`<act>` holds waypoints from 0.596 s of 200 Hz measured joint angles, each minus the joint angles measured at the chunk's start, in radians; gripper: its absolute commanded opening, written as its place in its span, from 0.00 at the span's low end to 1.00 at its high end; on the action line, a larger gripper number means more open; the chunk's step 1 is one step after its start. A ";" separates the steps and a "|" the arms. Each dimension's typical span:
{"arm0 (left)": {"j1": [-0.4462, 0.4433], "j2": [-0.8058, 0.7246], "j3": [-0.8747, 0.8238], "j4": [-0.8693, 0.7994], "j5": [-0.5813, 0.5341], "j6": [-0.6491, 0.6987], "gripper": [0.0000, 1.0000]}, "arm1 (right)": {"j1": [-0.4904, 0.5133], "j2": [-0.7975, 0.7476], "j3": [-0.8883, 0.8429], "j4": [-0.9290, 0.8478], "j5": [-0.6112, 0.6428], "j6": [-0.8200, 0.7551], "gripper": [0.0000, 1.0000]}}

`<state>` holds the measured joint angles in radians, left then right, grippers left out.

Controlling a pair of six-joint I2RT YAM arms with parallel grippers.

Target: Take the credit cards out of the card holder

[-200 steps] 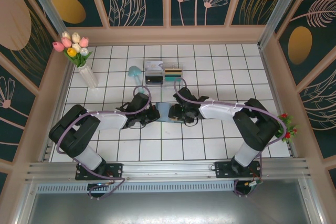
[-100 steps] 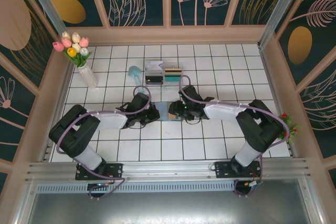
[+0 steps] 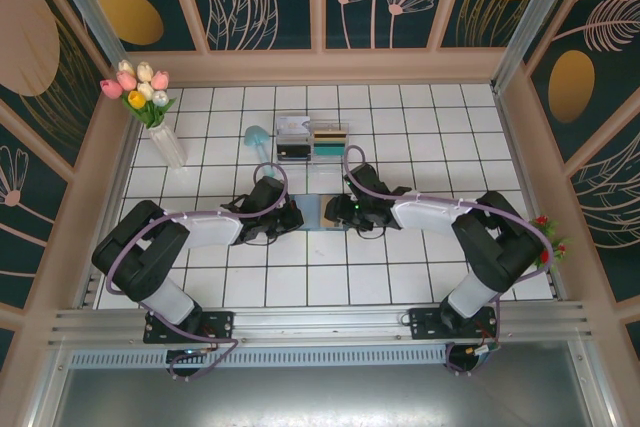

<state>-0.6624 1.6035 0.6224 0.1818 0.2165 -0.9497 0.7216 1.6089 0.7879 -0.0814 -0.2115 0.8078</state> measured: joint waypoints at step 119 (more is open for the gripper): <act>0.000 0.000 0.003 -0.007 -0.001 0.004 0.00 | -0.001 -0.051 -0.032 0.026 0.008 -0.015 0.48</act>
<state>-0.6624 1.6035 0.6254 0.1745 0.2157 -0.9455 0.7204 1.5578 0.7559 -0.0555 -0.2035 0.7929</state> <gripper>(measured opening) 0.057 0.484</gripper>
